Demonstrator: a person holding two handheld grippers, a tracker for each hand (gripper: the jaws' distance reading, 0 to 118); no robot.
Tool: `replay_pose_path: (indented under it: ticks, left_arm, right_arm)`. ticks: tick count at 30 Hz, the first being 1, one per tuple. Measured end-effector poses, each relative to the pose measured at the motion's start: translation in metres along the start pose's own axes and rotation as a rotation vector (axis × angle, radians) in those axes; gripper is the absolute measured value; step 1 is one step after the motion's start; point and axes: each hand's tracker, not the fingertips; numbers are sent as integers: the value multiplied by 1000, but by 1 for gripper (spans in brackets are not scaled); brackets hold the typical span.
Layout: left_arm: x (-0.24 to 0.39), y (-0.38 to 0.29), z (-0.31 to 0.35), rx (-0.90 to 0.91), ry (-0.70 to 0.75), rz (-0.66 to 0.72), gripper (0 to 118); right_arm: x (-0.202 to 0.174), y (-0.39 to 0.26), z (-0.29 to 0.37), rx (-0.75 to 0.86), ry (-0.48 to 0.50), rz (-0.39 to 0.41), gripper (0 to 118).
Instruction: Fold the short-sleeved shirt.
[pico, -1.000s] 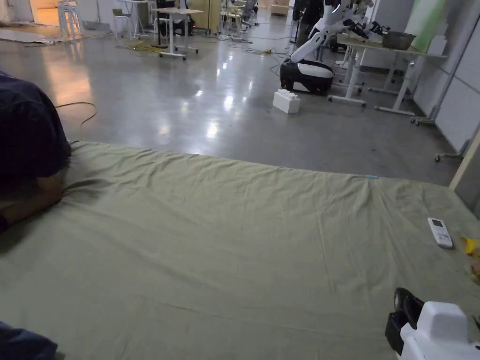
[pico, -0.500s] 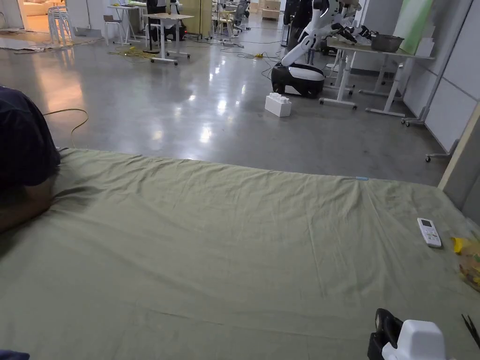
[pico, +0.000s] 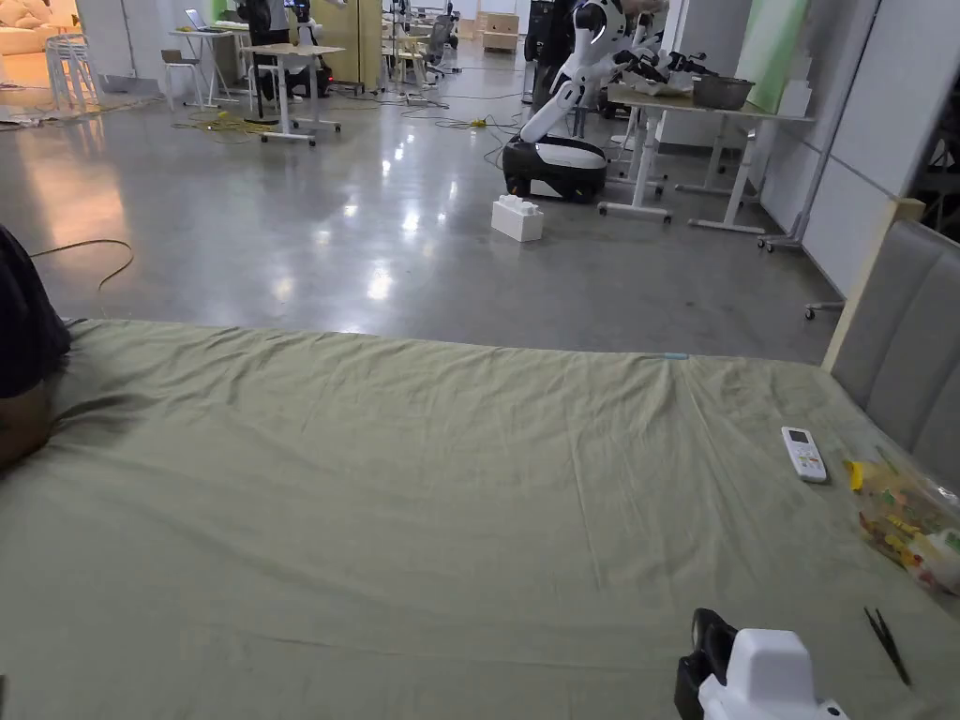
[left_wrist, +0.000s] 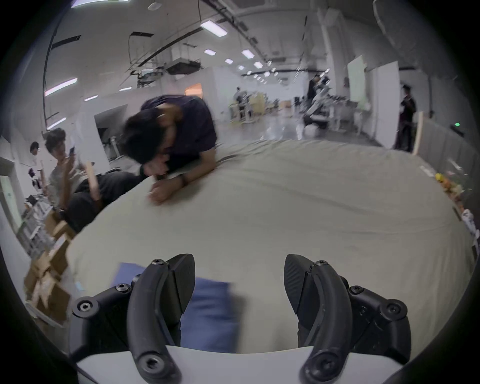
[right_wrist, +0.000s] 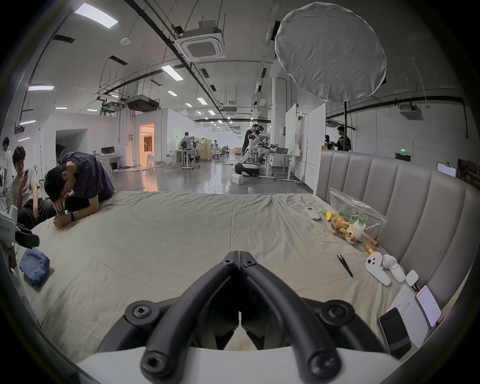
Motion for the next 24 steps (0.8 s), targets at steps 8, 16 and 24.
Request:
replay_pose_path:
  ticks: [8, 16, 24]
  left_arm:
    - [135, 22, 46, 225, -196, -2, 72]
    - [174, 60, 86, 383, -195, 36, 15]
    - [172, 56, 93, 396, -195, -1, 4]
  right_arm:
    - [-7, 7, -1, 20, -15, 8, 0]
    - [-11, 14, 1, 61, -12, -6, 0]
    - [-19, 16, 6, 96, 0, 7, 0]
